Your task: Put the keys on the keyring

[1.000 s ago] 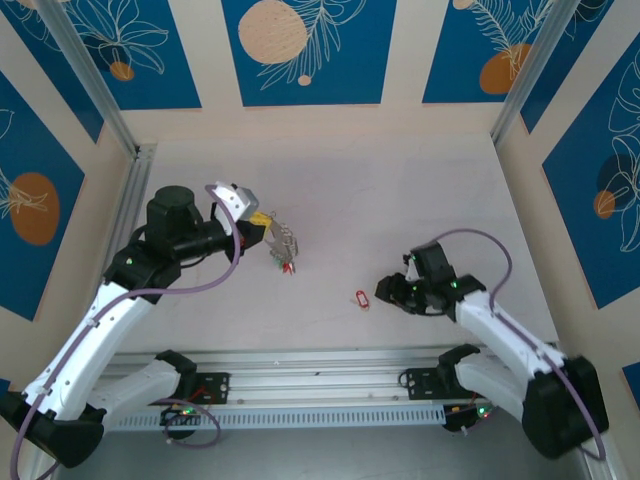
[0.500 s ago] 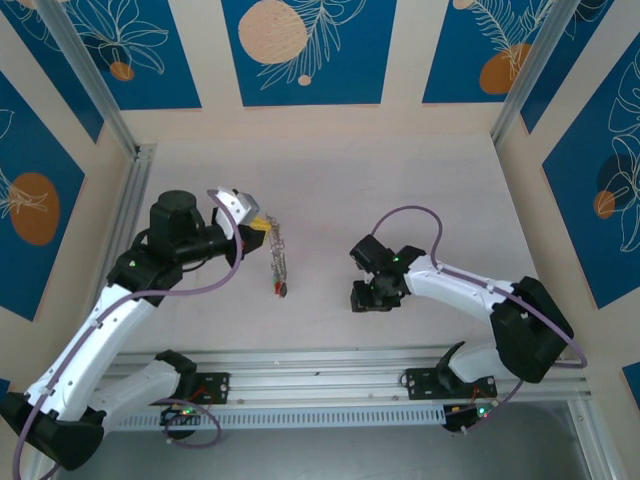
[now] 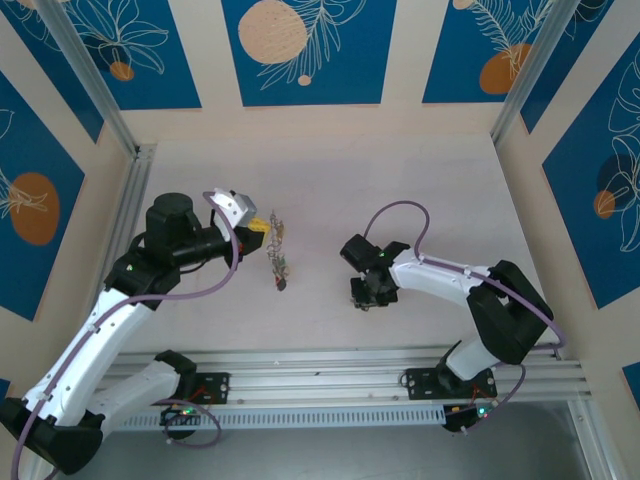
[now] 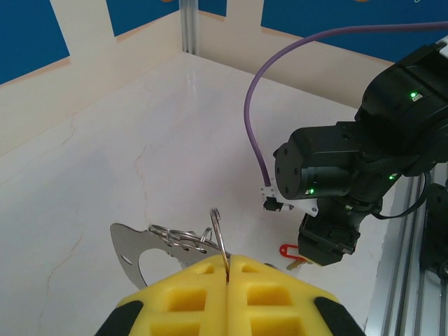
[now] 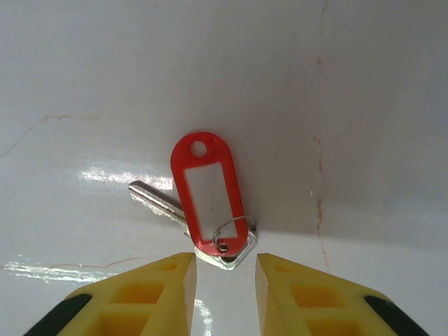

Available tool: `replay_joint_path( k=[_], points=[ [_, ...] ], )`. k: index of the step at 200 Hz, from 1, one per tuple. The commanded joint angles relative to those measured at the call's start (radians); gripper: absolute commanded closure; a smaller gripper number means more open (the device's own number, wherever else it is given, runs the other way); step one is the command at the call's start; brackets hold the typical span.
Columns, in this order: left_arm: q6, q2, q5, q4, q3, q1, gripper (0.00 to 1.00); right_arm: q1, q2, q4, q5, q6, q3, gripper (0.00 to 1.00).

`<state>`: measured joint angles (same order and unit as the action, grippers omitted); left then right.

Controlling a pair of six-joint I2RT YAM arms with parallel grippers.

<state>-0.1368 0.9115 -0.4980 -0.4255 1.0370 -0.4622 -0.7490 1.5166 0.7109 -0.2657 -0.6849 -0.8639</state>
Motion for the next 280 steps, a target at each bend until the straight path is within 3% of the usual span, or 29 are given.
replay_joint_path(
  k=[1,146,196,280],
  points=[
    [0.005,-0.023,-0.036,0.068,-0.004,0.012,1.00,0.002,0.011,-0.015,-0.024,-0.013,-0.001,0.72],
    [0.005,-0.022,-0.039,0.069,-0.005,0.014,1.00,-0.001,0.031,-0.041,-0.041,-0.022,0.043,0.75],
    [0.005,-0.021,-0.041,0.070,-0.003,0.016,1.00,-0.001,0.017,-0.029,-0.051,-0.021,0.048,0.84],
    [0.013,-0.017,-0.050,0.076,-0.004,0.020,1.00,-0.010,0.003,0.009,-0.101,0.002,0.033,0.83]
  ],
)
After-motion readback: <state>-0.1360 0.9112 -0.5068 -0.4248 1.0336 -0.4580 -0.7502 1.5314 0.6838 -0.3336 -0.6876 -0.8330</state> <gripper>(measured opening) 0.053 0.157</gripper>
